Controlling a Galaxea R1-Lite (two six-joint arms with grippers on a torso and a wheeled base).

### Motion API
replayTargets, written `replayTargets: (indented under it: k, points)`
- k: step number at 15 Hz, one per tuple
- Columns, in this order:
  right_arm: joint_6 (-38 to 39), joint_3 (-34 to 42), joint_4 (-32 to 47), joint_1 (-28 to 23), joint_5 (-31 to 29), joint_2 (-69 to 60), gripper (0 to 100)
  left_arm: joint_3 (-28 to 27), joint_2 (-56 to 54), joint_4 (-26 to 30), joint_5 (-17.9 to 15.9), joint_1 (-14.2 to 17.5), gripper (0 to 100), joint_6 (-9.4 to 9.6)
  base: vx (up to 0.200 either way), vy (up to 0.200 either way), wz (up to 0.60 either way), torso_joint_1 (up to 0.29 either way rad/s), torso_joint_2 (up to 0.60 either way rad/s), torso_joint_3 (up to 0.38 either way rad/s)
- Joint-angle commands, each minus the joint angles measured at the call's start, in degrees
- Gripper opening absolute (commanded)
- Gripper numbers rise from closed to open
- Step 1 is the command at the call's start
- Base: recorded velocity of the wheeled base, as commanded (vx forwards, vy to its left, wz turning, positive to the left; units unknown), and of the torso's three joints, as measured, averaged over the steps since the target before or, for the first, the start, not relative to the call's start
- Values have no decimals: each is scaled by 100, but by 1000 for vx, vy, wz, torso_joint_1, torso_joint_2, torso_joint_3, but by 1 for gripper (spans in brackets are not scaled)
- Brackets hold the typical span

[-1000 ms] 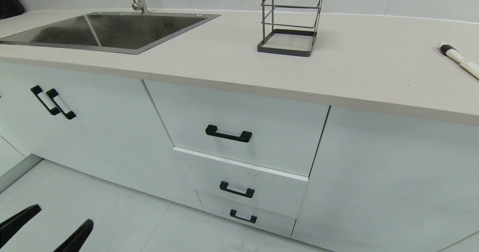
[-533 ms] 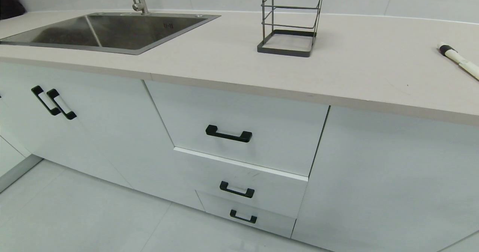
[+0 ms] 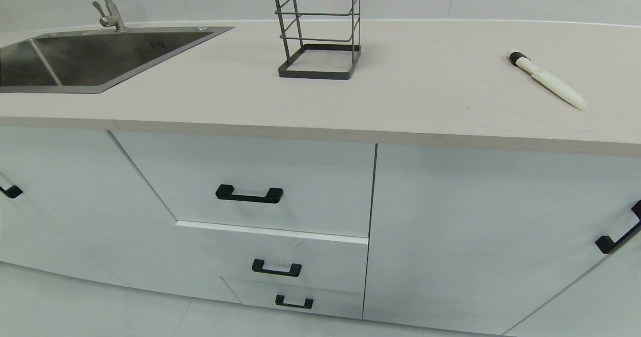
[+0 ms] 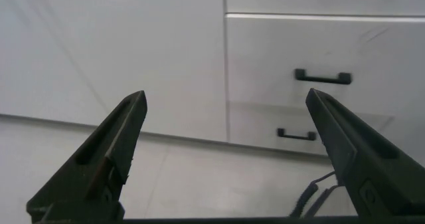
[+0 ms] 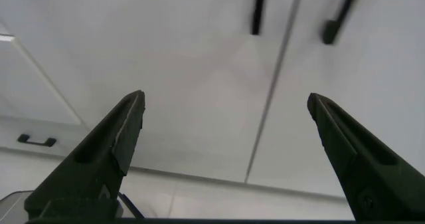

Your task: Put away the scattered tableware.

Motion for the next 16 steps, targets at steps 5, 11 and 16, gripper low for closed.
replayTargets:
  k: [5, 11, 16]
  points:
    - [-4, 0, 0, 2, 9, 7, 100, 0, 0, -11, 14, 4, 100, -190, 0, 0, 0, 0, 0, 0]
    - [-4, 0, 0, 2, 9, 7, 100, 0, 0, -11, 14, 4, 100, -182, 0, 0, -200, 0, 0, 2]
    - [-4, 0, 0, 2, 9, 7, 100, 0, 0, -11, 23, 4, 100, -155, 0, 0, 0, 0, 0, 0]
